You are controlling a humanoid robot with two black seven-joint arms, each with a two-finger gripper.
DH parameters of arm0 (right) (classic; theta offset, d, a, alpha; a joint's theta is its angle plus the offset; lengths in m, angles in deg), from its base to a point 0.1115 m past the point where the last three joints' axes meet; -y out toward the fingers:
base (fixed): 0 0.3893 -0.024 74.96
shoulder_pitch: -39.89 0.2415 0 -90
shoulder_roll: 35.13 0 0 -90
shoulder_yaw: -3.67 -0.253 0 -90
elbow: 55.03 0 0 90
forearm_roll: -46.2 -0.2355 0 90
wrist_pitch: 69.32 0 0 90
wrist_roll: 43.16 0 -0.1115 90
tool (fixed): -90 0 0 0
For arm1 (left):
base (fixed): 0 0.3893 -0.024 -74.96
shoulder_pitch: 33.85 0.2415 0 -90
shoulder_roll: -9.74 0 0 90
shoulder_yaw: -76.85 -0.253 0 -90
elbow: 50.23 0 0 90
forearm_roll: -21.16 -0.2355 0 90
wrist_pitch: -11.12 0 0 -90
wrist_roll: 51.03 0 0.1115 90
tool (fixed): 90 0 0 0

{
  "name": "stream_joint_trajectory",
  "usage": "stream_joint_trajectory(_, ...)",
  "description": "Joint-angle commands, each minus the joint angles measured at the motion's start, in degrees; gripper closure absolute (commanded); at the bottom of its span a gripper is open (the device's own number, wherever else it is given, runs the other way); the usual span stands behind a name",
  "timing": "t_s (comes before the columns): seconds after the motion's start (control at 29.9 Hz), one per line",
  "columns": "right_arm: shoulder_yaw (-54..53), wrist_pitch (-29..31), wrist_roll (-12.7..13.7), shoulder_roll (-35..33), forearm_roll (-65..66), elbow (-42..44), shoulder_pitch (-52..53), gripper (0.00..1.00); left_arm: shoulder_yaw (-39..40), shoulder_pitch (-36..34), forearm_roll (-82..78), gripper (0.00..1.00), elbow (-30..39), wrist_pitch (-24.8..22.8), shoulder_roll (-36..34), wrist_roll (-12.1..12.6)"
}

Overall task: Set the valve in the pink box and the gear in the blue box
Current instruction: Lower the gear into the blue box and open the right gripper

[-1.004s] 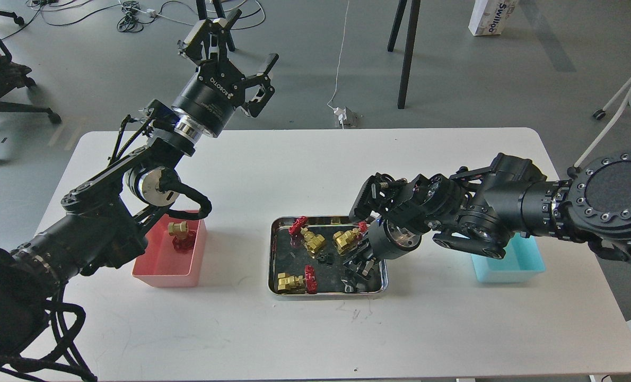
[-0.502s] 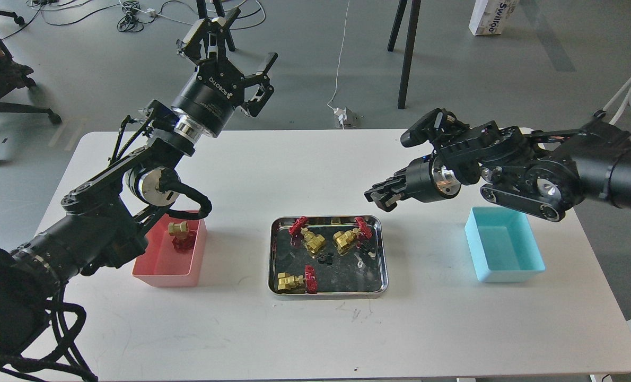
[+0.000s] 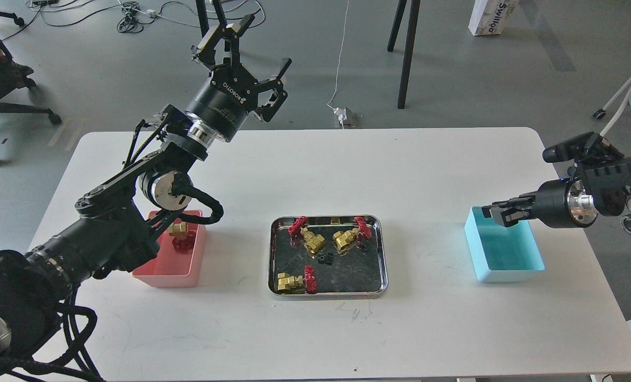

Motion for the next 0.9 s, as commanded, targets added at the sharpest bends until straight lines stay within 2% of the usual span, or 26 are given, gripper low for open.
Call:
stream_joint_trajectory(0.0, -0.1, -1.0, 0.3, -0.2, 0.3, 0.4, -2.3, 0.78, 0.0, 0.1, -0.1, 0.11, -0.1, 0.0, 0.1, 0.0)
stream_joint_trajectory(0.13, -0.1, -1.0, 1.6, -0.2, 0.2, 0.4, -2.6, 0.69, -0.1, 0.4, -0.1, 0.11, 0.0, 0.0, 0.0, 0.0)
stream_joint_trajectory(0.4, -1.1, -1.1, 1.8, -0.3, -1.0, 0.6, -3.3, 0.32, -0.2, 0.5, -0.1, 0.11, 0.0, 0.0, 0.0, 0.0)
stream_joint_trajectory(0.57, -5.3, -1.4, 1.7, -0.8, -6.0, 0.8, -3.4, 0.25, -0.2, 0.5, -0.1, 0.11, -0.1, 0.0, -0.5, 0.0)
stream_joint_trajectory(0.64, -11.7, -1.3, 1.7, -1.1, -13.4, 1.9, -3.4, 0.23, -0.1, 0.3, -0.1, 0.11, -0.1, 0.0, -0.6, 0.0)
stream_joint_trajectory(0.77, -27.0, 0.0, 1.7, -0.8, -37.8, 3.4, -3.6, 0.19, -0.2, -2.0, -0.1, 0.11, -0.9, 0.0, -1.3, 0.0)
stream_joint_trajectory(0.87, -36.0, 4.2, 1.0, -0.3, -57.2, 2.8, -3.7, 0.17, -0.3, -4.2, -0.1, 0.10, -1.3, 0.0, -3.3, 0.0)
